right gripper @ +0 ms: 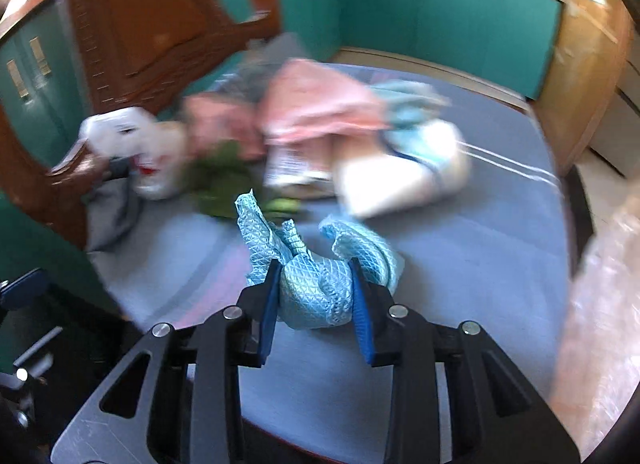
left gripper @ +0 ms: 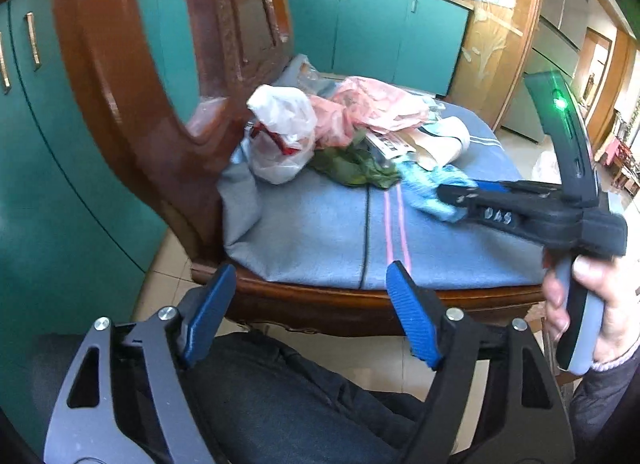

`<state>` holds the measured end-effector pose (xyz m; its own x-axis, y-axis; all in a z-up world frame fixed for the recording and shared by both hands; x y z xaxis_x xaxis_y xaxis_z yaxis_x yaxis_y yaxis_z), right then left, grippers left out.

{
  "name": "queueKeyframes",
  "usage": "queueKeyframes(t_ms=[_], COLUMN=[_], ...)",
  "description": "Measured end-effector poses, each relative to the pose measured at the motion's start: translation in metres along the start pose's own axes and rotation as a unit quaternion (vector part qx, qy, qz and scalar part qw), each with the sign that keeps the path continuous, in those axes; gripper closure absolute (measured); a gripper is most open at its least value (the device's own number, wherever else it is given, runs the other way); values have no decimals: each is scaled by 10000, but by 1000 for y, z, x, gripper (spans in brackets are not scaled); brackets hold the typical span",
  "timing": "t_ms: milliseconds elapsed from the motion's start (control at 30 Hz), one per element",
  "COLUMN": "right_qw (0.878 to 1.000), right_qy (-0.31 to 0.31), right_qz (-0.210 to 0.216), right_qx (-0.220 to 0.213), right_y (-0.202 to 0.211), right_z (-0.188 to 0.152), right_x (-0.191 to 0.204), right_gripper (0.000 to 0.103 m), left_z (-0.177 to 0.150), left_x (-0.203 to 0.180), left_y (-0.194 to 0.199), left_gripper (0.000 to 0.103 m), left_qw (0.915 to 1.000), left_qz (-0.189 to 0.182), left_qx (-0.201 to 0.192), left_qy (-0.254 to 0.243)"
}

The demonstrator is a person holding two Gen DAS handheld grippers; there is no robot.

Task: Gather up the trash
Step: 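Move the right gripper to the white plastic bag and grasp it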

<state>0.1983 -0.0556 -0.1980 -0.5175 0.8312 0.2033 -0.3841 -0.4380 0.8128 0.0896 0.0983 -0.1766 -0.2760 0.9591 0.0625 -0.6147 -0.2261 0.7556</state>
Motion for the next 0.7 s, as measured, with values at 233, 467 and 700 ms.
queueKeyframes(t_ms=[233,467,700], right_qw=[9979,9831,9777], right_qy=[169,1429,1465], right_qz=[289,1048,1486], right_qx=[-559,-465,-249], right_y=[19,-25,-50], right_z=[30,67,84], right_x=[10,118,139], right_gripper=[38,38,98], left_z=[-7,-8,-5], left_x=[-17,-8,-3], left_y=[-3,-1,0], left_gripper=[25,25,25], left_qw=[9997,9998,9999], left_qz=[-89,12,61], left_qx=[108,140,109], left_qy=[-188,-121,-70])
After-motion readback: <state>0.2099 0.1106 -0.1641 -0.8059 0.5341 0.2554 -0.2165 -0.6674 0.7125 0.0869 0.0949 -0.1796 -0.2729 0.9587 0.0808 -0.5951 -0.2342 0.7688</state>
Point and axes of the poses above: each gripper's, at about its wrist camera, not at the fingertips, and y roughly against the way its jaws point, x to its left, z to its top, the point moved 5 cm from there along -y, roughly the way its jaws point, and after that the axes turned 9 degrees about z, right-handed, at the moved point
